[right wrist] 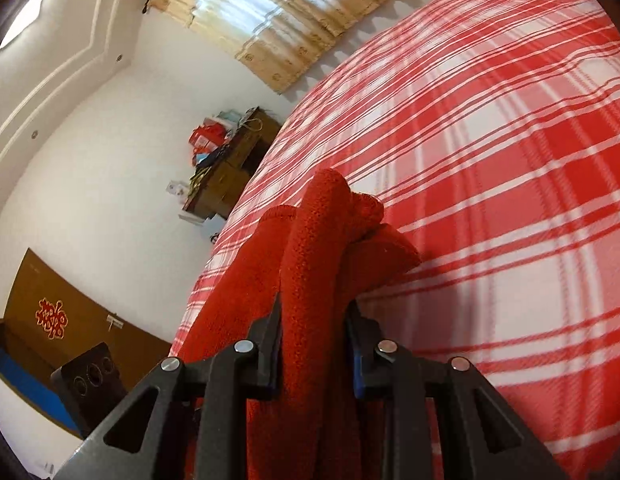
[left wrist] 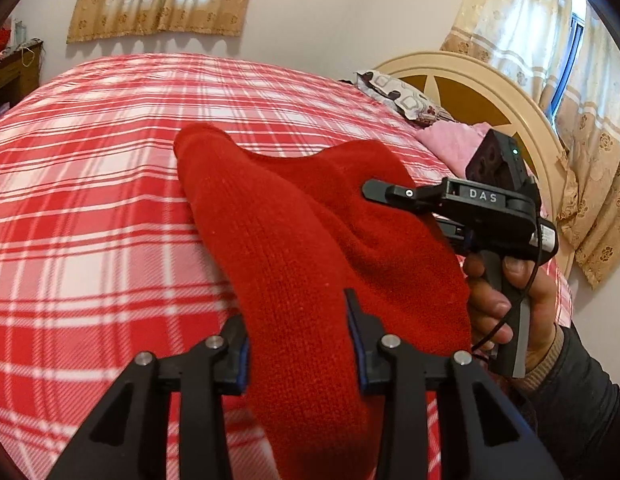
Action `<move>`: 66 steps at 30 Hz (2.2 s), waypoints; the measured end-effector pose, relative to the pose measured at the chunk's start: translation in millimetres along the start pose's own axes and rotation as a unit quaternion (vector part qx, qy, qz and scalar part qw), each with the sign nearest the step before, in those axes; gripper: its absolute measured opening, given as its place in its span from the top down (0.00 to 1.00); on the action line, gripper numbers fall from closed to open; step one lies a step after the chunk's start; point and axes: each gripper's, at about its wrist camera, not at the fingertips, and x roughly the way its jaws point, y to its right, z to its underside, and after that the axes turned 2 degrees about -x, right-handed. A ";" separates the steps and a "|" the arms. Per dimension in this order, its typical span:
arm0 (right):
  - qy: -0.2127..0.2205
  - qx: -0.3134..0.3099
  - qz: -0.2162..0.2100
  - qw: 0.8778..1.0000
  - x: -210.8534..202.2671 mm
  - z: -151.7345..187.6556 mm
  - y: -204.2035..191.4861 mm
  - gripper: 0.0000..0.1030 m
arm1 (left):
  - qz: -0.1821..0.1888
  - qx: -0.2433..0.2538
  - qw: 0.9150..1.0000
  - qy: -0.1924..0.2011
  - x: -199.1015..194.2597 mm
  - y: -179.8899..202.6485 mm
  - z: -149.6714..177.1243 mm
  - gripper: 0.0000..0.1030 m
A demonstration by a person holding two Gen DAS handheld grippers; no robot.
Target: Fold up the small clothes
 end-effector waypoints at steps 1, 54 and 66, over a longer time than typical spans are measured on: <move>-0.001 -0.003 -0.003 1.000 2.3 2.0 -4.6 0.75 | -0.004 0.000 1.000 0.002 -3.2 -1.7 1.4 0.62; -0.119 -0.066 -0.107 0.985 162.7 74.4 -134.7 0.75 | -0.116 -0.080 0.988 0.063 -124.9 -103.5 77.4 0.62; -0.150 -0.066 -0.101 0.981 187.4 85.4 -141.5 0.75 | -0.120 -0.110 0.986 0.044 -124.4 -124.2 102.4 0.62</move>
